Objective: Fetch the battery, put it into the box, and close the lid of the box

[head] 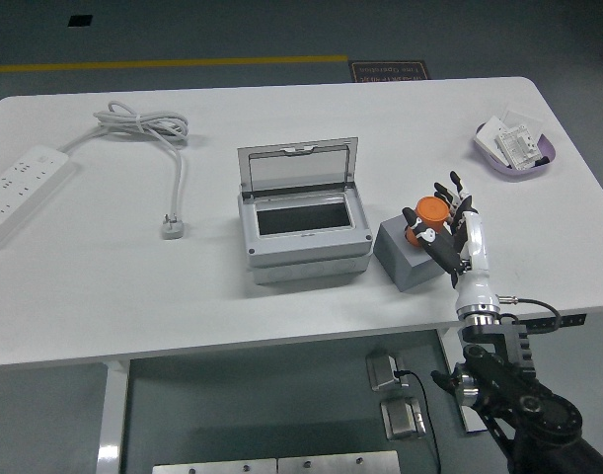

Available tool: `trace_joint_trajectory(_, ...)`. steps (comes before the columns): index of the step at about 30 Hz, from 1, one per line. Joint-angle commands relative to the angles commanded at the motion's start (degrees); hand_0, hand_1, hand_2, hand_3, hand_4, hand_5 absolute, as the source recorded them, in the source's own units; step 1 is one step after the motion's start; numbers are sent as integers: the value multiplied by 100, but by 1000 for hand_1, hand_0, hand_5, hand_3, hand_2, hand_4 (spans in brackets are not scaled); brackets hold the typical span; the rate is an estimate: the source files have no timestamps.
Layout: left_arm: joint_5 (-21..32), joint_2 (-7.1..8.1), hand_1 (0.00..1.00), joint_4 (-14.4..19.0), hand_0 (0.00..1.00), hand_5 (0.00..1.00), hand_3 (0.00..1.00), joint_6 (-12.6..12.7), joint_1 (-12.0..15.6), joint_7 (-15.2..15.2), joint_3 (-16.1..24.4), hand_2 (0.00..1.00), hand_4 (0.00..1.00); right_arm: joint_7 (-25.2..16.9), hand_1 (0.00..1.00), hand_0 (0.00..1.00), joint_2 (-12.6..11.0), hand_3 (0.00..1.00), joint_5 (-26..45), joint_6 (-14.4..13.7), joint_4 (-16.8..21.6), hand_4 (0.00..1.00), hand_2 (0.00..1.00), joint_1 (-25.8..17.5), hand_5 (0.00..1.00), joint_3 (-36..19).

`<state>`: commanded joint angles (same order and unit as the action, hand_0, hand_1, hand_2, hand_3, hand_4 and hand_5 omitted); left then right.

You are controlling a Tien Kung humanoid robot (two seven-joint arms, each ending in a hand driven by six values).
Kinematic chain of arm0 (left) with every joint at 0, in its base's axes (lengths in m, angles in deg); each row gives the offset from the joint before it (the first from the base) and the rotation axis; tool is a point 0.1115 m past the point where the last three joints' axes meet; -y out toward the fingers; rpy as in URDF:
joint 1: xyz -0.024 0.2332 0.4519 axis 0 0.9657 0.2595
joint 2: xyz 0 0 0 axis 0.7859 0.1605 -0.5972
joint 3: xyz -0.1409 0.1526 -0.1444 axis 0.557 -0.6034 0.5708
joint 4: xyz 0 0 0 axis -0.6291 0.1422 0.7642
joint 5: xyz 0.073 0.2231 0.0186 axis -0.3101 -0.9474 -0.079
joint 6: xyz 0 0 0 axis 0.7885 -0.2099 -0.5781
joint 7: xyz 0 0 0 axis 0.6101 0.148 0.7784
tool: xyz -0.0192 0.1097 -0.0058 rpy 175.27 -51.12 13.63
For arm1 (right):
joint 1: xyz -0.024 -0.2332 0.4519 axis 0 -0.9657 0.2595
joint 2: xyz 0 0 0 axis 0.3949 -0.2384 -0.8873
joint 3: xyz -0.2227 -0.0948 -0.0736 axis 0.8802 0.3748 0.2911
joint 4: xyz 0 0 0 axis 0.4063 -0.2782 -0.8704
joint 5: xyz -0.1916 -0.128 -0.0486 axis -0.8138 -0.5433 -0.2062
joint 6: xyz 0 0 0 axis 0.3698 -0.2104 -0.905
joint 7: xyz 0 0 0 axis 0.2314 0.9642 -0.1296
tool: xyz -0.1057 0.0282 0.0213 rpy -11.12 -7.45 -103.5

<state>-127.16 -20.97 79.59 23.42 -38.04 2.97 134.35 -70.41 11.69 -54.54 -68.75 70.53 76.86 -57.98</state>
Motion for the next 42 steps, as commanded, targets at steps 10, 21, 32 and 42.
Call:
trace_joint_trajectory(10,8,5,683,0,665,287,737,-3,6,11,-27,667,819,58,862,809,7,947,-56,-20,-10,881,822,11,218,63)
trace_joint_trajectory(21,3,1,683,0,666,284,736,-4,-11,5,-28,667,817,105,840,795,4,900,-33,-71,-7,805,791,14,156,71)
trace_joint_trajectory(32,20,-1,683,0,666,280,735,-5,-17,5,-44,668,817,261,779,760,5,694,1,38,23,264,694,12,2,52)
trace_joint_trajectory(42,48,-2,683,0,666,275,735,-4,-22,6,-71,668,818,324,718,763,2,593,35,66,38,208,634,31,2,47)
